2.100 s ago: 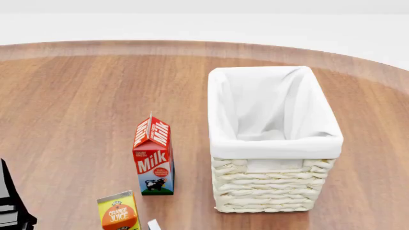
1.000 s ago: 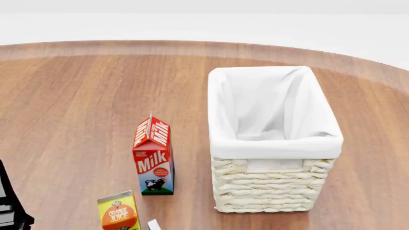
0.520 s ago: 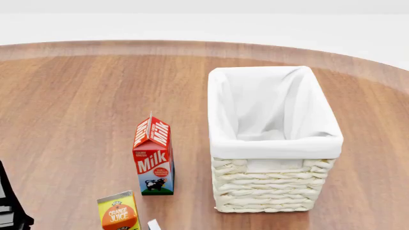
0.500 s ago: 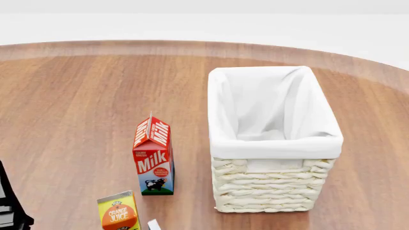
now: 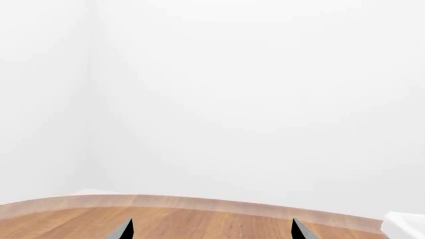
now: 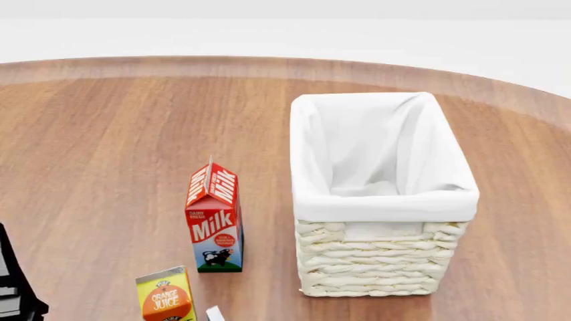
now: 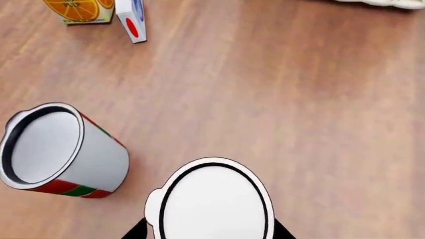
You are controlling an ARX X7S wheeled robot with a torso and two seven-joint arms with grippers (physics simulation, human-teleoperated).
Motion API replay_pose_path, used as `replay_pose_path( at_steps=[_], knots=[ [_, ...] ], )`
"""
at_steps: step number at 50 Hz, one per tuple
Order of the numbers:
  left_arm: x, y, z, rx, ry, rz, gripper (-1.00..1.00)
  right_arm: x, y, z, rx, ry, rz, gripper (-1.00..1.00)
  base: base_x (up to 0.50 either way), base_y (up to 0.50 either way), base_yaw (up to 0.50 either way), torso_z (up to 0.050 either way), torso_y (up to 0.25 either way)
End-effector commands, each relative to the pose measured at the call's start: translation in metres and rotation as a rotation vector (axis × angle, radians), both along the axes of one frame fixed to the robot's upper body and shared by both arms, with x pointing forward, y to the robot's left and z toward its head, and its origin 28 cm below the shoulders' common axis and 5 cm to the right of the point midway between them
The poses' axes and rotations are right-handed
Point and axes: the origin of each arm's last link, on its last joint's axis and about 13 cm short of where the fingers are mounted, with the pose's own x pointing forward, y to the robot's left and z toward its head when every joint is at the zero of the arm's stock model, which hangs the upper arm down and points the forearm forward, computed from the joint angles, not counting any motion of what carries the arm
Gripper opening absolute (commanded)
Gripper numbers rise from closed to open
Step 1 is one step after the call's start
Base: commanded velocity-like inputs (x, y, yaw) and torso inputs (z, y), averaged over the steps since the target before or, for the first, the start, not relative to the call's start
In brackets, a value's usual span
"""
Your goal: Pick up the alphabet soup, and put it in the basket.
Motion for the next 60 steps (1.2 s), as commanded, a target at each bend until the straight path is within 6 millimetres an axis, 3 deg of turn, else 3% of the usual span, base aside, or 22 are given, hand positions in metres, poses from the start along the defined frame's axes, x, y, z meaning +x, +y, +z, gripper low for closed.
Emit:
replay_pose_path(
  at_steps=[1, 13, 18, 33, 42, 60],
  knots=[
    [0.0, 0.0, 0.0, -0.001, 0.0, -0.001, 1.0, -0.001, 0.0, -0.003, 0.0, 0.004, 0.004, -1.0, 0.0, 0.0, 0.0, 0.0, 0.0],
    [0.0, -0.001, 0.0, 0.002, 0.001, -0.002, 1.0, -0.001, -0.001, -0.002, -0.002, -0.019, -0.014, -1.0, 0.0, 0.0, 0.0, 0.0, 0.0],
    [0.0, 0.0, 0.0, 0.0, 0.001, 0.0, 1.0, 0.003, -0.004, 0.007, 0.004, -0.099, -0.076, -1.0, 0.0, 0.0, 0.0, 0.0, 0.0],
    [0.0, 0.0, 0.001, 0.001, -0.001, -0.002, 1.0, 0.009, -0.019, 0.056, -0.099, -0.447, -0.205, -1.0, 0.0, 0.0, 0.0, 0.0, 0.0],
    [0.001, -0.001, 0.001, 0.0, -0.002, -0.002, 1.0, 0.015, -0.024, 0.085, -0.109, -0.578, -0.236, -1.0, 0.0, 0.0, 0.0, 0.0, 0.0],
    [0.001, 0.0, 0.004, -0.002, -0.009, -0.003, 1.0, 0.044, -0.023, 0.138, -0.046, -0.773, -0.283, -1.0, 0.0, 0.0, 0.0, 0.0, 0.001]
  ],
)
